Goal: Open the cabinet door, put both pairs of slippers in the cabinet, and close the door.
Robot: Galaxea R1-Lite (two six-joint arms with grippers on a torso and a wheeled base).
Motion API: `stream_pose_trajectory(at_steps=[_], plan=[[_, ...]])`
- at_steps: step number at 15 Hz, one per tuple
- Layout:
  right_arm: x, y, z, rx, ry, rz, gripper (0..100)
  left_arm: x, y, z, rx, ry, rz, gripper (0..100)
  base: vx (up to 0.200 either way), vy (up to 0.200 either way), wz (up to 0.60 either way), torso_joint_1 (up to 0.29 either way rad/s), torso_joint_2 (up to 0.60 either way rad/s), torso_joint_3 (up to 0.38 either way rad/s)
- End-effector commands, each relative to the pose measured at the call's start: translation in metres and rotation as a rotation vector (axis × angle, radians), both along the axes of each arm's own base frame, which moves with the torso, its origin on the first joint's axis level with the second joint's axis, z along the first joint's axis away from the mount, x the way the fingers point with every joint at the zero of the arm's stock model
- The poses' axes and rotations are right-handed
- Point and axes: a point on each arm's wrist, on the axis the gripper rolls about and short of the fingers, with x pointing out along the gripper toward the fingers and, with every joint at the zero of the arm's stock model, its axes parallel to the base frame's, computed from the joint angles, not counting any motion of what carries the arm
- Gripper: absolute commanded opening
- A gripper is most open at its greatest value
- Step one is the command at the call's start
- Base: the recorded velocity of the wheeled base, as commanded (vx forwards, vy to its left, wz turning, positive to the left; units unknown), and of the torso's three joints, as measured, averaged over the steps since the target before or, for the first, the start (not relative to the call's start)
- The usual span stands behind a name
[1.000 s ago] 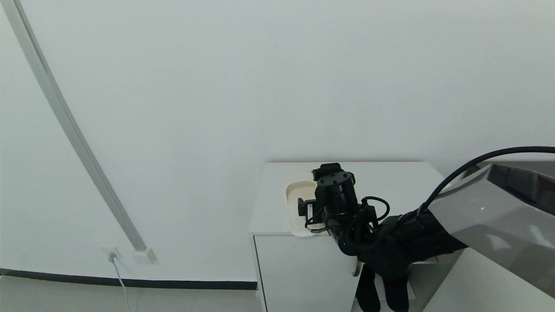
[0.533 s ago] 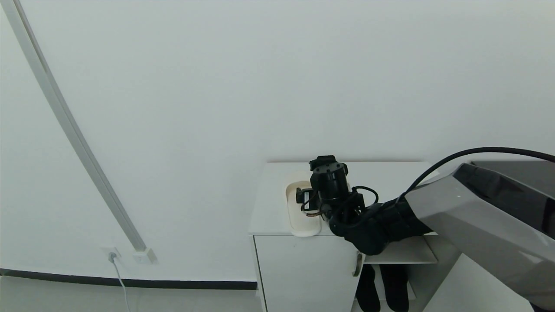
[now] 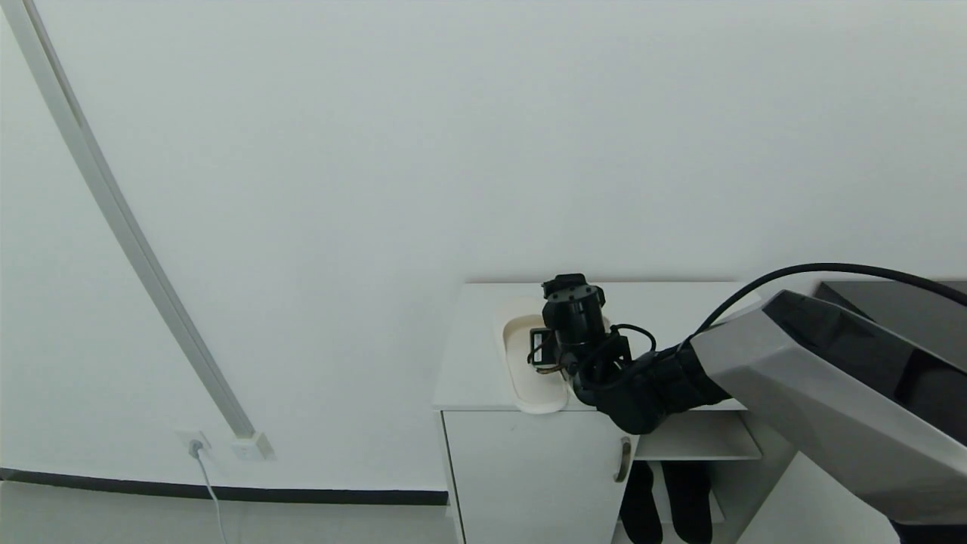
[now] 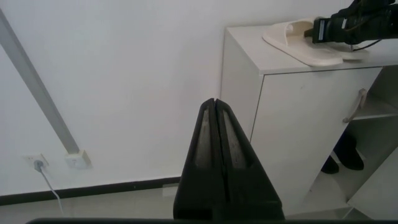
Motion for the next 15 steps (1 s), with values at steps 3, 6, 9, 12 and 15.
stream_pose_trajectory(at_steps=[3, 6, 9, 12, 15], plan=[[-0.001, 0.0, 0.0, -0.001, 0.001, 0.002, 0, 0.0, 0.0, 0.0, -0.002, 0.002, 0.0, 0, 0.0, 0.0, 0.0, 0.0, 0.0, 0.0], [-0.011, -0.007, 0.016, 0.008, -0.01, 0.004, 0, 0.0, 0.0, 0.0, -0.002, 0.002, 0.003, 0, 0.0, 0.0, 0.0, 0.0, 0.0, 0.0], [-0.034, -0.024, 0.043, 0.023, -0.015, 0.027, 0, 0.0, 0.0, 0.0, -0.003, 0.002, 0.001, 0, 0.0, 0.0, 0.0, 0.0, 0.0, 0.0], [-0.077, -0.054, 0.067, 0.037, -0.003, 0.093, 0, 0.0, 0.0, 0.0, -0.002, 0.002, 0.001, 0, 0.0, 0.0, 0.0, 0.0, 0.0, 0.0], [-0.138, -0.089, 0.078, 0.032, -0.008, 0.218, 0, 0.0, 0.0, 0.0, -0.002, 0.002, 0.0, 0, 0.0, 0.0, 0.0, 0.0, 0.0, 0.0]])
